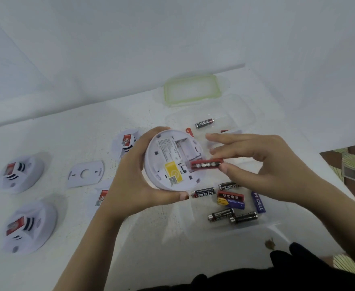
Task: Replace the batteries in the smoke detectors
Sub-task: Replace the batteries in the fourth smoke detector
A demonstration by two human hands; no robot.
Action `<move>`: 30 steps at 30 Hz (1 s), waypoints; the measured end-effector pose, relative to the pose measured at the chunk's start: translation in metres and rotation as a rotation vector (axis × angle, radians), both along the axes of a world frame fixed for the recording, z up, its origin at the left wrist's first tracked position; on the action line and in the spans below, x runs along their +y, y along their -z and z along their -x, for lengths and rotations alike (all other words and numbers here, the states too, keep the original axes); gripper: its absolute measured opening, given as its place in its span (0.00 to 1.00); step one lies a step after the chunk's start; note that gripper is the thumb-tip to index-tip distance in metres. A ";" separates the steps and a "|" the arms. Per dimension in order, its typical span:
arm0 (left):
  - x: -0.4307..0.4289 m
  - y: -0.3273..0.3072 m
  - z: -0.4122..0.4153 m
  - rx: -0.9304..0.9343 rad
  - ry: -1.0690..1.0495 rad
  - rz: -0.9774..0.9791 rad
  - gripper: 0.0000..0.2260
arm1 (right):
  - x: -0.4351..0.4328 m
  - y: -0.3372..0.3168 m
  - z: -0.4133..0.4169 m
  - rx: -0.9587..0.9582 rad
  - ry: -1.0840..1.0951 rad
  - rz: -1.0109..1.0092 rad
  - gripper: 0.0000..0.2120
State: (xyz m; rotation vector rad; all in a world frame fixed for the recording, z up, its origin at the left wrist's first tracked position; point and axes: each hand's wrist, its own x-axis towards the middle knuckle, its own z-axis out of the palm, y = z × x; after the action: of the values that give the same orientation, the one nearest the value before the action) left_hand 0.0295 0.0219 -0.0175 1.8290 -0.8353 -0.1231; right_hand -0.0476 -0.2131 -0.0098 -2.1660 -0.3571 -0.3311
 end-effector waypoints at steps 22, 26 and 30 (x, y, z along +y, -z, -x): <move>-0.003 0.030 -0.028 -0.062 -0.192 0.128 0.41 | -0.016 0.006 -0.127 0.347 0.212 0.567 0.15; 0.001 0.032 -0.031 -0.070 -0.196 0.136 0.41 | -0.011 0.010 -0.138 0.421 0.215 0.690 0.12; 0.005 0.033 -0.032 -0.093 -0.203 0.129 0.41 | -0.014 0.006 -0.138 0.416 0.205 0.566 0.05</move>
State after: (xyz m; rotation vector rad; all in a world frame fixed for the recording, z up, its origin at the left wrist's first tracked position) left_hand 0.0616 0.0269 -0.0508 1.7962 -0.7002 0.1432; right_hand 0.0899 -0.2273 -0.0159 -2.7577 0.0184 0.1365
